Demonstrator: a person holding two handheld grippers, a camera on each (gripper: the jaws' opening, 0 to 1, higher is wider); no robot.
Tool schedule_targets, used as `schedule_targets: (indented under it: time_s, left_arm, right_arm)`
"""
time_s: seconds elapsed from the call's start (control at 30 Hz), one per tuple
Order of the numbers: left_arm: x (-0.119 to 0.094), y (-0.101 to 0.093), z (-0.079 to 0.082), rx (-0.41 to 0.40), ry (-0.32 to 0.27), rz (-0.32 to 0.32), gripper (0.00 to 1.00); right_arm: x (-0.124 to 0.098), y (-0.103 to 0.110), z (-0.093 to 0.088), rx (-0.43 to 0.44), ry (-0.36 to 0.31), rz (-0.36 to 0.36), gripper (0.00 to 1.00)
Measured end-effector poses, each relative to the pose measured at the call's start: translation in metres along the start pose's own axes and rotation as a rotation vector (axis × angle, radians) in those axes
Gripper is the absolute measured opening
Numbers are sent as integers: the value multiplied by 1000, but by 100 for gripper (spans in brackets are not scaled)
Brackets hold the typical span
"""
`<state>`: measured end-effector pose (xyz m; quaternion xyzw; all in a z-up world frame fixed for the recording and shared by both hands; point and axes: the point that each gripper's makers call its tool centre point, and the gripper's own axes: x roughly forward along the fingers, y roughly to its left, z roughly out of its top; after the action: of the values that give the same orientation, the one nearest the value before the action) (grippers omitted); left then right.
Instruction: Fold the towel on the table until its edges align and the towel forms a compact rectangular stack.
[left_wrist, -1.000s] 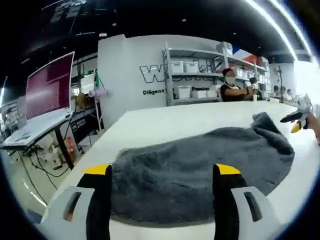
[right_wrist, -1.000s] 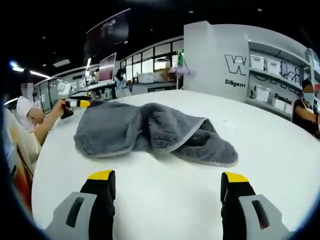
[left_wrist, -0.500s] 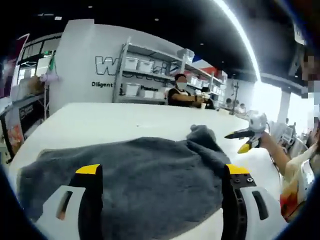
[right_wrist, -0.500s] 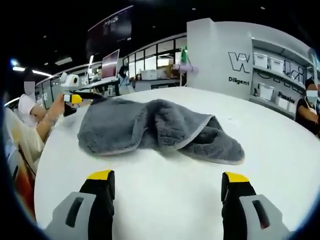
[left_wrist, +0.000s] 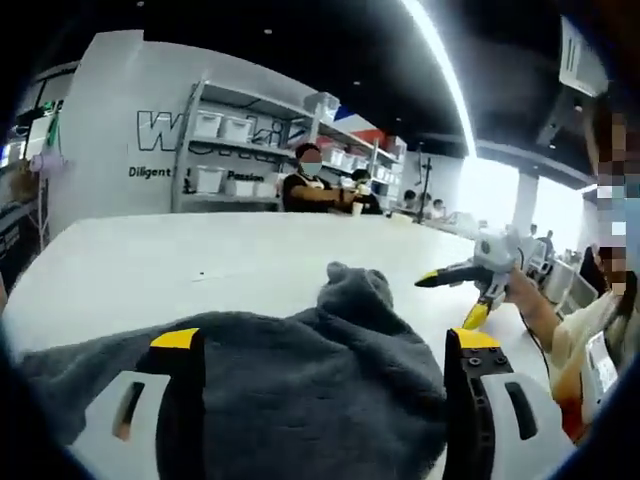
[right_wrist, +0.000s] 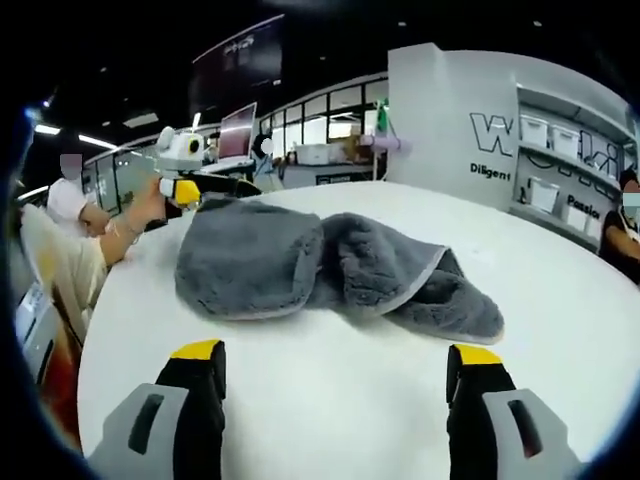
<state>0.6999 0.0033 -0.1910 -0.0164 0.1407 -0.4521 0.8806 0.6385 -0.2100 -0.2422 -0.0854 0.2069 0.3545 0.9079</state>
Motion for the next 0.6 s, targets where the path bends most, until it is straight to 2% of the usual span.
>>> schedule_targets:
  time_s: [0.1,0.27,0.4,0.53,0.6]
  left_arm:
    - [-5,-2,-2,64,-30,-25,95]
    - [-17,-7,-10,104,-46,-33,95]
    - [-19,-3,-15,73,-30,-43,96]
    - [-19,0,-28,47,30,-66,96]
    - [-19,3,-29,34,25,-61,96]
  right_arm:
    - [1,5,0,-13,5,8,94]
    - [3,14,0,-36,12,28,94]
    - [8,16,-4,-38,26,35,94]
    - [10,17,-5,-40,34,32,94]
    - [10,17,-5,-48,37,27,93]
